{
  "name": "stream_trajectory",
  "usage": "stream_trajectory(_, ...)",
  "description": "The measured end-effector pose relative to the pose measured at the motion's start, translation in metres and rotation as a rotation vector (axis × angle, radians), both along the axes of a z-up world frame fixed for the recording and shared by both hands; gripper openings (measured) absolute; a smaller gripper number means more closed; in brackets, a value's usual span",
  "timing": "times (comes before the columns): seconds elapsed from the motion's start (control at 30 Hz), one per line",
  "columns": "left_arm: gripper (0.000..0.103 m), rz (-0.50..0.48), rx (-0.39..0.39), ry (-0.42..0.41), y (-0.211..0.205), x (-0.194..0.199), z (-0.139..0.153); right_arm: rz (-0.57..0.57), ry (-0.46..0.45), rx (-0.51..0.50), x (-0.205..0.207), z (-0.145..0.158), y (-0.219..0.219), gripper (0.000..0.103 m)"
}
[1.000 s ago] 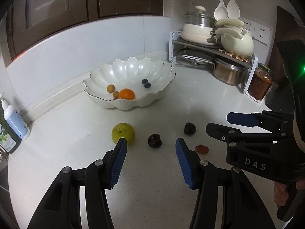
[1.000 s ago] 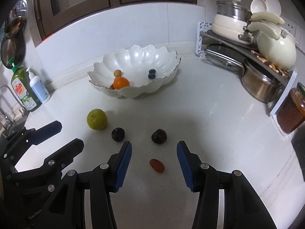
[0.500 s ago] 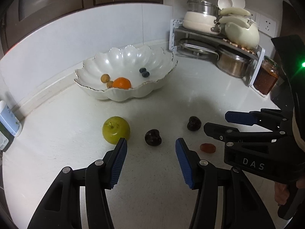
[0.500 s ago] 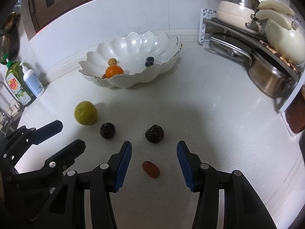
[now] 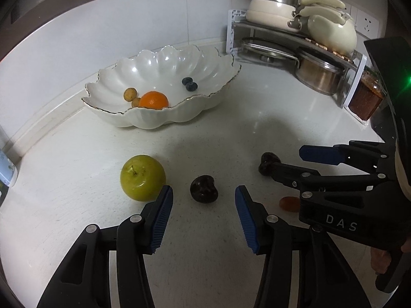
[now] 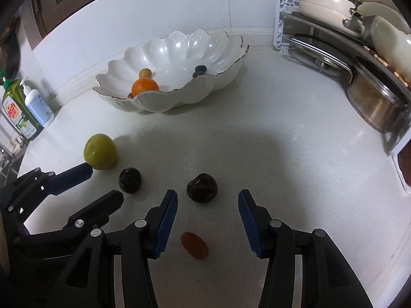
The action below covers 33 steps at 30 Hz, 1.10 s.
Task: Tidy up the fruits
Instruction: 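Lower and grasp a dark plum with the left tool while the right tool grasps another plum, then lift both dark plums and carry them over the white bowl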
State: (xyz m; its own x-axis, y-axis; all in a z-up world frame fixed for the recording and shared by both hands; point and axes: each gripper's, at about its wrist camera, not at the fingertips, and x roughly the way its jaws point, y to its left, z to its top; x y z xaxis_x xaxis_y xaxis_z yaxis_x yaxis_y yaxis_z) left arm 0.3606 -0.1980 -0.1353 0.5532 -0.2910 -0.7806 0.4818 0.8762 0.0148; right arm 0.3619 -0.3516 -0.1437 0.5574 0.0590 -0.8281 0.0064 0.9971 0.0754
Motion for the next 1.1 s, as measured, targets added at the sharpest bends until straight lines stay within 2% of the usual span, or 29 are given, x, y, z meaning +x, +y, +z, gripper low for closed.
stream_trajectory(0.57,0.039,-0.022,0.043,0.034,-0.009,0.018,-0.02,0.041,0.035,-0.01,0.022,-0.015,-0.001,0.049)
stream_trajectory(0.63,0.037,-0.022,0.037,0.036,-0.009,0.019,-0.02,0.047,0.038,-0.008,0.023,-0.016,-0.001,0.047)
stream_trajectory(0.87,0.029,-0.021,0.041,0.042,-0.012,0.022,-0.023,0.073,0.045,0.022,0.024,-0.02,0.001,0.032)
stream_trajectory(1.1,0.027,-0.017,0.039,0.038,-0.013,0.023,-0.023,0.059,0.038,0.018,0.021,-0.02,0.001,0.031)
